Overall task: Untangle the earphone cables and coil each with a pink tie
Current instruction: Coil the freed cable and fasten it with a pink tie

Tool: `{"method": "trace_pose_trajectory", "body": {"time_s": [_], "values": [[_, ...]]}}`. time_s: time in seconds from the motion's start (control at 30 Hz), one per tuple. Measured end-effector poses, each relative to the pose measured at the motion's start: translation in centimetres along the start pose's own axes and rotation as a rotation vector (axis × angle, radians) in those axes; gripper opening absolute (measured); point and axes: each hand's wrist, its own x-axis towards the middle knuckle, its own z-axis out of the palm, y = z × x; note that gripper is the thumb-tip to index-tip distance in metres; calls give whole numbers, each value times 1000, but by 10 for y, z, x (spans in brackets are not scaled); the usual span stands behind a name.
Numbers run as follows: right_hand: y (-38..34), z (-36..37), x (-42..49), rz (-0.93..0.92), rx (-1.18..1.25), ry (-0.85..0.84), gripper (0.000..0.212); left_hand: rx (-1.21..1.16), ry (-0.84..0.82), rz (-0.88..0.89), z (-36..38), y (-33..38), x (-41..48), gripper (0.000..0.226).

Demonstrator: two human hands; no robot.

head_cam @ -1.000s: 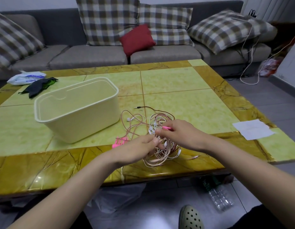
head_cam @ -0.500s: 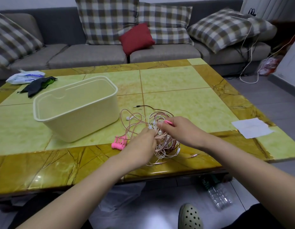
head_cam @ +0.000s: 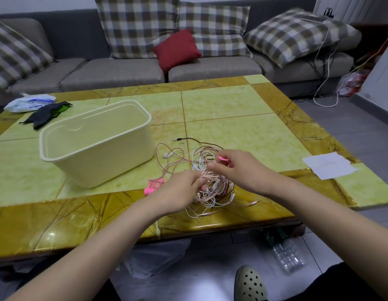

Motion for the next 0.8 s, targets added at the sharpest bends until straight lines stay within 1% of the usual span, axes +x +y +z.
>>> {"method": "trace_pose_trajectory", "body": {"time_s": [0.07, 0.13, 0.23, 0.27, 0.33, 0.43, 0.47, 0.67, 0.73, 0.8], "values": [[0, 1, 0, 44, -49, -50, 35, 19, 11, 18, 0, 2, 0, 34], [-1, 4, 0, 77, -39, -86, 38, 21, 36, 15, 0, 2, 0, 33], [-3, 7, -2, 97, 82, -54, 57, -68, 123, -32, -1, 1, 0, 34], [-2, 7, -2, 87, 103, -36, 58, -98, 159, -40, -2, 0, 0, 35], [1, 9, -3, 66, 90, -27, 49, -139, 217, -39, -3, -1, 1, 36], [4, 11, -4, 57, -6, 0, 24, -217, 262, -54, -3, -5, 3, 36], [3, 11, -4, 60, -20, 16, 21, -245, 266, -61, -3, -5, 3, 36], [-3, 16, -2, 47, -15, 10, 21, -304, 271, -70, 0, -1, 4, 34], [-8, 16, -3, 45, 76, 20, 22, -274, 268, -62, 2, -1, 3, 32], [-13, 15, -2, 77, 225, 36, 26, -226, 254, -54, 4, -1, 2, 30]]}}
